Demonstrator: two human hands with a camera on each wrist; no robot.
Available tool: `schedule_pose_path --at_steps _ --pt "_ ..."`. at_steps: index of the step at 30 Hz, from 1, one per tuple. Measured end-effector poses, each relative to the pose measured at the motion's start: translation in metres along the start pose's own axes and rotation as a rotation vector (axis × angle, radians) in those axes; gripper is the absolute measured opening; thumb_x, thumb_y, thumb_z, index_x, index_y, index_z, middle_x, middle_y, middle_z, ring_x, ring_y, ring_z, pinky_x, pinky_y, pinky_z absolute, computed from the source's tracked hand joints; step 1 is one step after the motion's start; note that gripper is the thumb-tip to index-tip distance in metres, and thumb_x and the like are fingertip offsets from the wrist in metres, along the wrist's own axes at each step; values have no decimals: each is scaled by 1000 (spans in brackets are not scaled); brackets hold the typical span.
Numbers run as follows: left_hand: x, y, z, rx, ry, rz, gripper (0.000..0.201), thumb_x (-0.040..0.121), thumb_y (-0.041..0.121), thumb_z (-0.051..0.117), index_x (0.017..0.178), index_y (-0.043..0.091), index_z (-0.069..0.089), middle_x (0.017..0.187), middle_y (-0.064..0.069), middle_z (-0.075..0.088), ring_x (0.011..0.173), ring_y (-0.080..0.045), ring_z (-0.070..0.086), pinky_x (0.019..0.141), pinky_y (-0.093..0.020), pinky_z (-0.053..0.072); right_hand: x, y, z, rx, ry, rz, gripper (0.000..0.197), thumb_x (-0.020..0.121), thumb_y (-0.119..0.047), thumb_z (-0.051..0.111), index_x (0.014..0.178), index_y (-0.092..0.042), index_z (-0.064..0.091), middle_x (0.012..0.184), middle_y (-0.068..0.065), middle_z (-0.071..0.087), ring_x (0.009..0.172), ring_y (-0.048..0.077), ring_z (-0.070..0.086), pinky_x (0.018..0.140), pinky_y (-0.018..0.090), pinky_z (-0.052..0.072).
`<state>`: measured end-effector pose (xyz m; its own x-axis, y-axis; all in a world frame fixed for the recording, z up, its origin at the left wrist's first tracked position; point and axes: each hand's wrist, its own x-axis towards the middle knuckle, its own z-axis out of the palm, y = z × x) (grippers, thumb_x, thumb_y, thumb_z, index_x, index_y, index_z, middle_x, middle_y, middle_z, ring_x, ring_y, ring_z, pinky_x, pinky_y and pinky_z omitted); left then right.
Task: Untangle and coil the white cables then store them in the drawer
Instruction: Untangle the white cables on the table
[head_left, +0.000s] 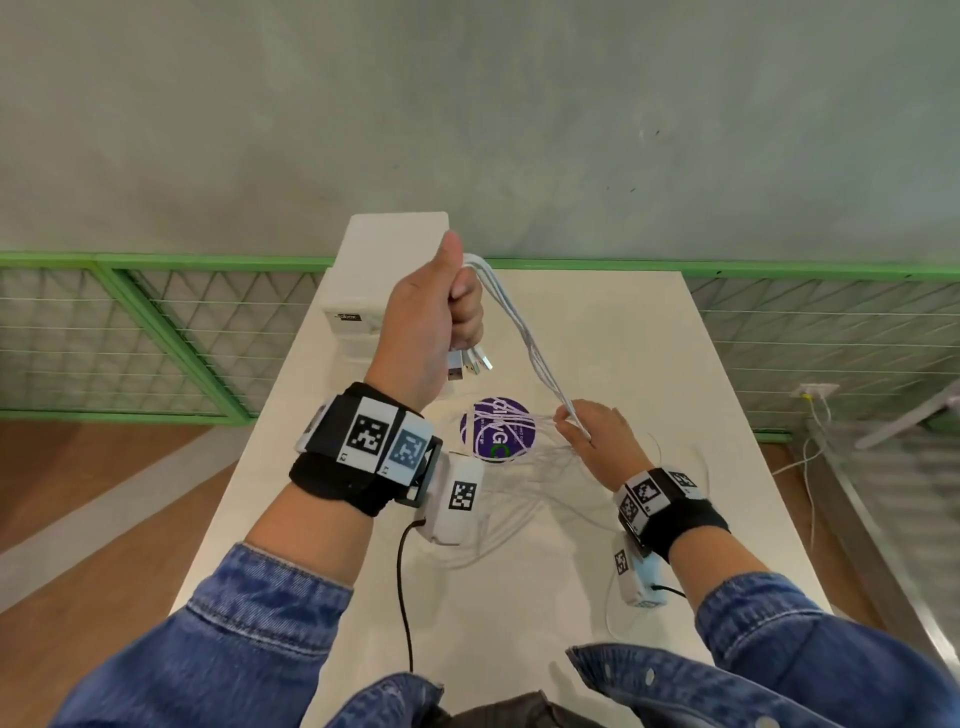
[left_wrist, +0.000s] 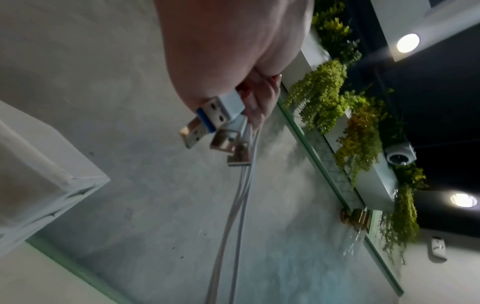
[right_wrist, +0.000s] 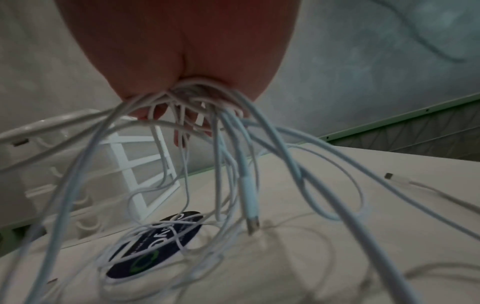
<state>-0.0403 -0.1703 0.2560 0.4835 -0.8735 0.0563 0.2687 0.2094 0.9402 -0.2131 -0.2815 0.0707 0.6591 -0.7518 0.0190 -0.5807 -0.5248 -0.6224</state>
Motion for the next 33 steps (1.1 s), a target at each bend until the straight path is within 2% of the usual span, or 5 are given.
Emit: schedule_pose_path --at_steps 6,16,23,30,33 --pt "0 -8 -2 360 -111 -73 46 100 38 37 59 18 33 46 12 28 40 -7 20 39 -17 20 2 -27 -26 254 -15 48 81 69 -41 76 137 -24 37 138 -5 47 129 10 41 107 28 29" --pt "-1 -20 -8 434 -235 -220 40 99 36 42 66 13 46 45 11 32 40 -8 29 46 -19 28 18 -103 -57 648 106 -199 29 96 -7 39 88 -29 56 69 -5 53 61 0 49 71 22 45" --pt "-9 -24 -11 280 -443 -500 48 101 42 29 72 11 53 50 6 26 40 -7 22 42 -19 19 34 -109 -61 439 335 -360 23 91 -4 36 93 -14 56 78 -17 52 71 -5 50 67 10 36" --pt "0 -17 1 -371 -458 -368 50 101 32 23 64 14 53 43 10 32 41 -9 12 43 -22 17 28 -100 -22 301 148 -273 20 90 -26 39 109 -18 44 81 19 64 74 35 61 69 45 48" --pt "4 -22 3 -512 -394 -285 48 102 33 21 69 13 50 43 10 33 40 -9 13 41 -21 21 24 -102 -7 331 78 -186 11 91 -9 46 90 -19 52 68 8 54 62 22 48 62 38 39"
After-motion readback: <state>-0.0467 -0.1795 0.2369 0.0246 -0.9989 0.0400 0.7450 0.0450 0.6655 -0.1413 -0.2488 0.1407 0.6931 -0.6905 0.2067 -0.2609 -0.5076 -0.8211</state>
